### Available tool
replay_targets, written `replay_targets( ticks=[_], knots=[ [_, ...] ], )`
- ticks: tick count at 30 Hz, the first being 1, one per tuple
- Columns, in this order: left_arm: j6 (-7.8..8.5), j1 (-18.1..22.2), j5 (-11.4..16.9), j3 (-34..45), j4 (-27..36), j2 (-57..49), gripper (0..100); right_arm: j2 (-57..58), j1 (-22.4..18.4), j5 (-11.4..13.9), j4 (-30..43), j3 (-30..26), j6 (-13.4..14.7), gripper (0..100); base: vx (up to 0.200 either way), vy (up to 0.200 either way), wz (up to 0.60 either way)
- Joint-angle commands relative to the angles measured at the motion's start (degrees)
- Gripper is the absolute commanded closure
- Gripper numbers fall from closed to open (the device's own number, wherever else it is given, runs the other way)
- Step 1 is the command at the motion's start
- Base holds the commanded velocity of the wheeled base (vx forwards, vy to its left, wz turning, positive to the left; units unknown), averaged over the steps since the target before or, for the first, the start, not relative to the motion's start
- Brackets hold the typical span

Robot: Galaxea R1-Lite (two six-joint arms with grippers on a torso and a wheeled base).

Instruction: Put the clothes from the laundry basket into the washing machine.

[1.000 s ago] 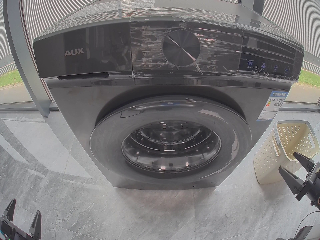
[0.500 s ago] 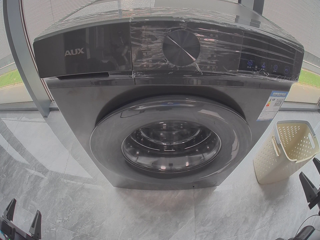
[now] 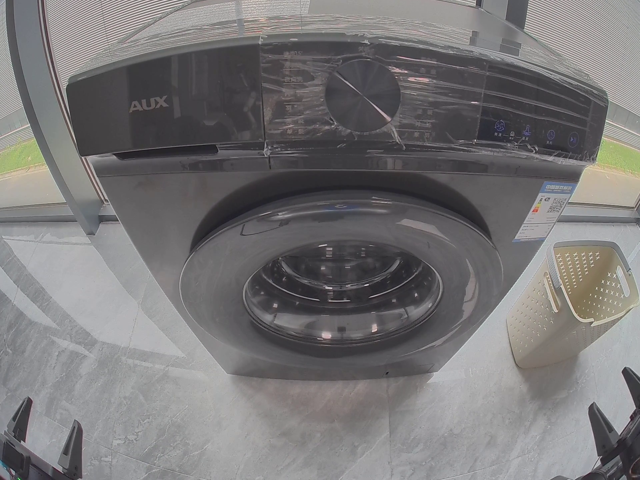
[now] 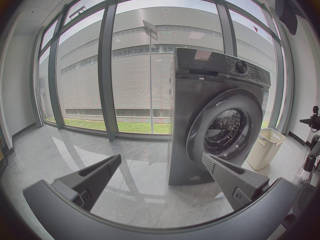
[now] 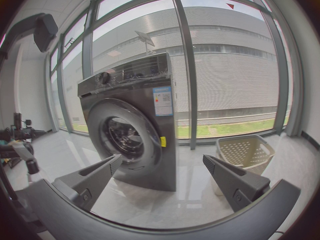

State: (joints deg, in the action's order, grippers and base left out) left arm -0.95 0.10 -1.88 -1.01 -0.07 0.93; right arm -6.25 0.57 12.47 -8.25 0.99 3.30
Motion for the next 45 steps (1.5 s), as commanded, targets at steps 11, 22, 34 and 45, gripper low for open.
replay_targets(
  ticks=[11,22,34,45],
  knots=[
    [0.69,0.1,-0.2,1.0,-0.1,-0.9,0,6.3,-0.7,-13.3,7.7,-1.0,-4.3,0,0.000,0.000,0.00],
    [0.60,0.1,-0.1,1.0,-0.1,-0.8,0,6.3,-0.7,-14.1,7.4,-1.0,-2.7,0,0.000,0.000,0.00],
    [-0.02,0.0,0.0,0.9,0.0,-0.8,0,6.3,-0.7,-12.3,7.2,-1.0,-4.1,0,0.000,0.000,0.00],
    [-0.28,0.0,0.5,0.8,0.2,-0.8,0,6.3,-0.7,-12.3,7.2,-1.0,-3.4,0,0.000,0.000,0.00]
  ],
)
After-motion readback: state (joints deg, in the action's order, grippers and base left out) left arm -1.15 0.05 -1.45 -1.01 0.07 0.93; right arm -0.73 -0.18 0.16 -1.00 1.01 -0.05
